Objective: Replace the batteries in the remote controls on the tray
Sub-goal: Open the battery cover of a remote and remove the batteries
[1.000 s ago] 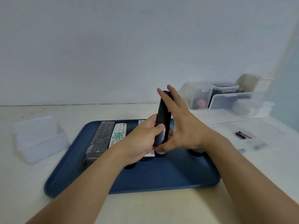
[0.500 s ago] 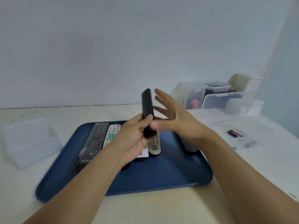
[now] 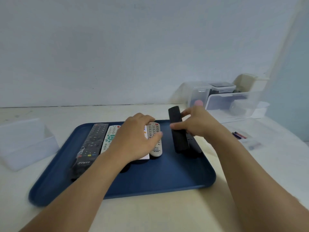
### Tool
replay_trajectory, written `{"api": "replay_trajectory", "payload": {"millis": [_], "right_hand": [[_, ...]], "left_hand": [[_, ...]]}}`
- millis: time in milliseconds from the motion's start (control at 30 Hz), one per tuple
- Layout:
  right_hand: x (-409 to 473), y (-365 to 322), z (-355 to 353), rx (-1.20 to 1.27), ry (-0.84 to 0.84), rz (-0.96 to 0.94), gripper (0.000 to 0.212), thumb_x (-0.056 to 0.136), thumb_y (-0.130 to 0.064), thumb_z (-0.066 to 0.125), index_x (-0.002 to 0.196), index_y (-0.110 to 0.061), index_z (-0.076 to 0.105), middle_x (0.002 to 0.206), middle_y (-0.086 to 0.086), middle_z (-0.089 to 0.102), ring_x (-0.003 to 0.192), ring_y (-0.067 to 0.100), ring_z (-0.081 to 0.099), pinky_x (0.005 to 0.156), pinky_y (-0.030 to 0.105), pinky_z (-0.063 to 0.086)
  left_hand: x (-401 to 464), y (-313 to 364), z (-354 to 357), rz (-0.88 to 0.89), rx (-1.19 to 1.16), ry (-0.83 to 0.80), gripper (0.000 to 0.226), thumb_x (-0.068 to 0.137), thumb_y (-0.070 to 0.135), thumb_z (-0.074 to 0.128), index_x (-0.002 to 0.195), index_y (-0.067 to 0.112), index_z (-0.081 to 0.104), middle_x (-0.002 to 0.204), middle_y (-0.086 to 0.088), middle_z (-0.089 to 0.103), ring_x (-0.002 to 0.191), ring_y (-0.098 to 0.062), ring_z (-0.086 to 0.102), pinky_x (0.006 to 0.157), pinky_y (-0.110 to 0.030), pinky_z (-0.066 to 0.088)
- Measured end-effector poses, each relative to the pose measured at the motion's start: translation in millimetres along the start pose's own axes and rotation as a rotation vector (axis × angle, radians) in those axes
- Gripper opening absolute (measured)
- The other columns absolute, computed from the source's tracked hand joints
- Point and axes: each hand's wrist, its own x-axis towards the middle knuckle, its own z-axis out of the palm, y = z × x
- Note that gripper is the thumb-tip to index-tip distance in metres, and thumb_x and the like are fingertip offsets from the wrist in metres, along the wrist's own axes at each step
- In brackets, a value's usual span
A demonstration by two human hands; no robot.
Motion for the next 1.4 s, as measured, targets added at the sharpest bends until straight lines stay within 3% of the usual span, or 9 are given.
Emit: {"api": "replay_trajectory", "payload": {"millis": [100, 267, 500, 600, 767, 967, 1133, 1267, 1400], "right_hand": [[-0.2, 0.2, 10.0, -0.124, -0.035, 0.015, 0.073, 0.062, -0.035, 0.094, 0.124, -0.010, 0.063, 0.077, -0.005, 0.055, 0.075, 0.018, 0.058, 0.072, 0.029, 0.049], [-1.3, 0.9, 16.6, -0.286, 0.042, -0.073, 0.053, 0.063, -0.034, 0.093, 0.102, -0.010, 0.066, 0.091, 0.001, 0.063, 0.084, 0.018, 0.060, 0.072, 0.031, 0.051], [2.4, 1.6, 24.9, -0.460, 0.139, -0.121, 0.034, 0.068, -0.037, 0.087, 0.068, -0.009, 0.066, 0.070, 0.005, 0.066, 0.073, 0.023, 0.065, 0.064, 0.032, 0.055], [-4.6, -6.9, 33.0, -0.354, 0.119, -0.137, 0.058, 0.074, -0.055, 0.079, 0.053, -0.009, 0.051, 0.050, -0.001, 0.052, 0.052, 0.014, 0.049, 0.049, 0.028, 0.039], [-22.0, -20.7, 56.7, -0.448, -0.053, -0.125, 0.053, 0.071, -0.063, 0.076, 0.067, -0.017, 0.052, 0.059, -0.006, 0.047, 0.054, 0.007, 0.047, 0.045, 0.022, 0.028], [-23.9, -20.5, 56.6, -0.215, -0.131, -0.109, 0.037, 0.077, -0.036, 0.080, 0.059, -0.009, 0.063, 0.050, -0.005, 0.054, 0.043, 0.005, 0.043, 0.040, 0.016, 0.031], [-14.4, -20.7, 40.1, 0.326, -0.053, 0.033, 0.027, 0.084, -0.024, 0.079, 0.099, -0.004, 0.068, 0.058, 0.004, 0.055, 0.039, 0.008, 0.036, 0.038, 0.017, 0.028], [-10.0, -19.1, 25.7, 0.495, -0.110, -0.162, 0.035, 0.088, -0.024, 0.076, 0.118, -0.013, 0.062, 0.074, 0.001, 0.072, 0.046, 0.008, 0.050, 0.043, 0.020, 0.039], [-5.3, -12.1, 34.0, -0.016, 0.168, -0.623, 0.024, 0.087, -0.018, 0.074, 0.108, -0.029, 0.070, 0.095, -0.015, 0.072, 0.062, 0.006, 0.061, 0.064, 0.025, 0.052]], "left_hand": [[0.5, -6.6, -2.3, -0.010, 0.183, -0.139, 0.044, 0.092, 0.029, 0.060, 0.136, 0.025, 0.058, 0.134, 0.008, 0.054, 0.123, -0.019, 0.048, 0.102, -0.040, 0.043], [0.5, -12.9, -3.9, 0.006, 0.387, -0.260, 0.045, 0.099, 0.037, 0.045, 0.142, 0.025, 0.053, 0.145, 0.006, 0.050, 0.130, -0.020, 0.047, 0.108, -0.042, 0.039], [-1.4, -17.3, -2.5, -0.028, 0.386, -0.299, 0.045, 0.101, 0.039, 0.040, 0.143, 0.027, 0.051, 0.145, 0.007, 0.048, 0.125, -0.024, 0.045, 0.103, -0.044, 0.043], [-0.5, -18.5, -1.1, -0.026, 0.395, -0.284, 0.041, 0.103, 0.036, 0.038, 0.140, 0.027, 0.052, 0.142, 0.007, 0.049, 0.122, -0.024, 0.046, 0.101, -0.045, 0.044], [1.6, -20.9, 0.4, -0.050, 0.428, -0.256, 0.038, 0.103, 0.028, 0.037, 0.136, 0.021, 0.055, 0.141, 0.002, 0.050, 0.122, -0.024, 0.047, 0.100, -0.046, 0.044], [2.2, -20.2, 0.8, -0.049, 0.451, -0.256, 0.040, 0.101, 0.027, 0.041, 0.141, 0.023, 0.048, 0.141, 0.002, 0.046, 0.124, -0.025, 0.044, 0.100, -0.046, 0.043], [2.9, -22.1, 1.5, -0.033, 0.455, -0.200, 0.033, 0.103, 0.026, 0.037, 0.130, 0.019, 0.055, 0.131, 0.000, 0.052, 0.118, -0.026, 0.047, 0.095, -0.043, 0.043], [8.9, -9.9, -8.1, -0.173, -0.162, 0.128, 0.041, 0.107, 0.044, 0.033, 0.091, 0.023, 0.064, 0.098, 0.000, 0.061, 0.095, -0.023, 0.059, 0.079, -0.037, 0.044], [10.5, 3.9, -26.6, -0.552, -1.342, -0.150, 0.088, 0.094, 0.077, 0.026, 0.120, 0.005, 0.067, 0.109, -0.019, 0.069, 0.074, -0.030, 0.066, 0.061, -0.038, 0.057]]}}
